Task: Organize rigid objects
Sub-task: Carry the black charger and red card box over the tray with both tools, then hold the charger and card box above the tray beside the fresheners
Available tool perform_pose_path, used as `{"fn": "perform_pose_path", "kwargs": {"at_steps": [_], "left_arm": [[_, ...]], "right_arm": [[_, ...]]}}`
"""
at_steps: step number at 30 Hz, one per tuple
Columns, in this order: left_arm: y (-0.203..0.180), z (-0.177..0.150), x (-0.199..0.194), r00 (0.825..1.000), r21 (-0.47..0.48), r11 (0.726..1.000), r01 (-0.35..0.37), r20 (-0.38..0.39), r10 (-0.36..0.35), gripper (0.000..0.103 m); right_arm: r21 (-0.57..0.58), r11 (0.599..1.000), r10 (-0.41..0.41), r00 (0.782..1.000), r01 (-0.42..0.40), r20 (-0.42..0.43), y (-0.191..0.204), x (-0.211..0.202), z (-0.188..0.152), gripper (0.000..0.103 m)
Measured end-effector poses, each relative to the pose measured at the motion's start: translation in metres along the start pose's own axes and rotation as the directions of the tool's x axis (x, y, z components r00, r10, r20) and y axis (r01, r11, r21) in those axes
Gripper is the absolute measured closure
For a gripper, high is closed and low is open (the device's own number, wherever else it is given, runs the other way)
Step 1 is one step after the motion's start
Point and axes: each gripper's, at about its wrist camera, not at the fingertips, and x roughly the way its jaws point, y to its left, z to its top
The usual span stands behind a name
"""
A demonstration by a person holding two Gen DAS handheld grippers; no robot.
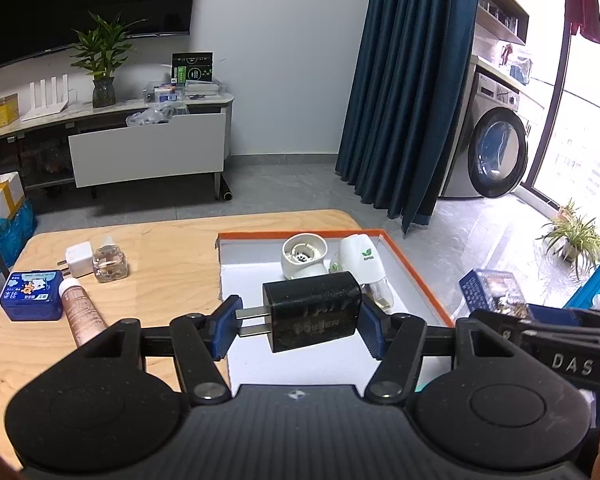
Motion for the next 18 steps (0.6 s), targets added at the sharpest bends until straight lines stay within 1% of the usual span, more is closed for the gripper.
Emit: {"fn": "perform_pose_path", "kwargs": {"at_steps": [9, 18], "left_arm": [[-0.0036, -0.0026, -0.0013, 1.000, -0.020, 1.000, -0.002, -0.008, 0.002, 0.041], [-0.0043, -0.0033, -0.0056, 1.000, -0.033, 0.999, 0.001, -0.001, -0.001, 0.041]], "right_arm": [[0.003, 1.000, 0.009, 1.000, -0.009, 0.004, 0.0025, -0.0008, -0.0001, 0.032], [-0.009, 1.000, 0.014, 1.000, -0.014, 0.009, 0.0075, -0.0043, 0.0011, 0.032]]}}
